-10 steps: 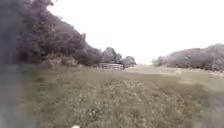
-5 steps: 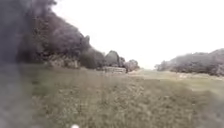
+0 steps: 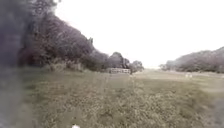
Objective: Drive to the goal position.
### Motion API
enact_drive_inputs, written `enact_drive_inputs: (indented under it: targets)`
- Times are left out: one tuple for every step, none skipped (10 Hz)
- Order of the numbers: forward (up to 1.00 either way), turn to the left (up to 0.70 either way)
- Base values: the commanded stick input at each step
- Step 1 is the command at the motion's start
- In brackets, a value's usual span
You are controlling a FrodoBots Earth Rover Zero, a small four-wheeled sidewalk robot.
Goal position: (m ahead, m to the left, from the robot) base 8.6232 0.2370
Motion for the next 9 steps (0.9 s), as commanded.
enact_drive_inputs:
  targets:
    - [0.70,-0.12]
    - [0.70,-0.14]
    - [0.70,-0.14]
    - [0.70,-0.12]
    - [0.70,-0.09]
    - [0.70,-0.02]
    - [0.70,-0.08]
    - [0.70,-0.14]
    - [0.70,-0.14]
